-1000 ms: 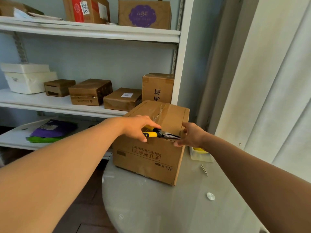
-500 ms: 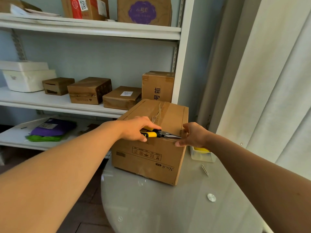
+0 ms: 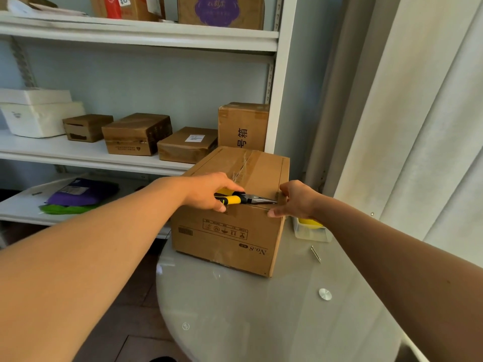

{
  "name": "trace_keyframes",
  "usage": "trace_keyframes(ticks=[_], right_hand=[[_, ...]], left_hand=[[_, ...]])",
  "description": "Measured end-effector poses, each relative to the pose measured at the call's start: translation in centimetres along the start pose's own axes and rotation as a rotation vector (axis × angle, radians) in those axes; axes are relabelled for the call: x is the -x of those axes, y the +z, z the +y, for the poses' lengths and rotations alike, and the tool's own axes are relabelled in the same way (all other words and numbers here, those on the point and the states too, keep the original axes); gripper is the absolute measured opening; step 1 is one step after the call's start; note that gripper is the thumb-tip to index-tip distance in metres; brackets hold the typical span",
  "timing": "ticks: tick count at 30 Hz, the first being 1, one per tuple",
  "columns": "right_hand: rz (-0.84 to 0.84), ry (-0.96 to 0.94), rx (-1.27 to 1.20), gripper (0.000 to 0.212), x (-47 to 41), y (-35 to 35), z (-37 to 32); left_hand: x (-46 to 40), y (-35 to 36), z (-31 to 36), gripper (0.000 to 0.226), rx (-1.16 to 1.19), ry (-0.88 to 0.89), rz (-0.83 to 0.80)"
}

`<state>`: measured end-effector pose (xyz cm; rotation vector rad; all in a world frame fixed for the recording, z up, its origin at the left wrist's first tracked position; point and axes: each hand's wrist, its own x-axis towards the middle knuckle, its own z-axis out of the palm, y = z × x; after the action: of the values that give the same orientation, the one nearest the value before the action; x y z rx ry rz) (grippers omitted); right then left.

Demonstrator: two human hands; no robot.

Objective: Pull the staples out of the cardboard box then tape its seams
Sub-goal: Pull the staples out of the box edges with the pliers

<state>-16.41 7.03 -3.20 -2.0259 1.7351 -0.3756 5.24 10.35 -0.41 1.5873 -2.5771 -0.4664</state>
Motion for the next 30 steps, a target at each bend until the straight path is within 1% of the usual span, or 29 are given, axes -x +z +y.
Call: trace_keyframes(ticks=[5,8,13,19,24,30], right_hand=[[0.0,-0.022,0.009,0.057,0.2,0.0,0.1],[0.002,-0.029,0.025,0.058,0.2,-0.1,0.2],[-0.023,-0.063,0.023,0.047,0.1,-0.3,0.4],[-0.065,-0.086,0.052,0.058,0.0,-0.9,0.6],[-0.072,-0.1,0.066,0.059,-0.1,-1.0,0.5],[-0.062,-0.095,0.038,0.057,-0.1,-0.9,0.6]], left_hand=[[0.5,-0.7,0.0,0.064,-0.015,0.012,-0.044],[0.4,-0.7,0.0,0.068,-0.03,0.004,-0.055],[-0.1,-1.5,0.2,0.073,-0.084,0.002,-0.061],[-1.1,-1.5,0.0,0.072,-0.099,-0.004,-0.105],[-1.2,-1.6,-0.1,0.072,-0.095,-0.009,-0.112],[-0.5,-1.1,0.9,0.066,-0.094,-0.035,-0.098]])
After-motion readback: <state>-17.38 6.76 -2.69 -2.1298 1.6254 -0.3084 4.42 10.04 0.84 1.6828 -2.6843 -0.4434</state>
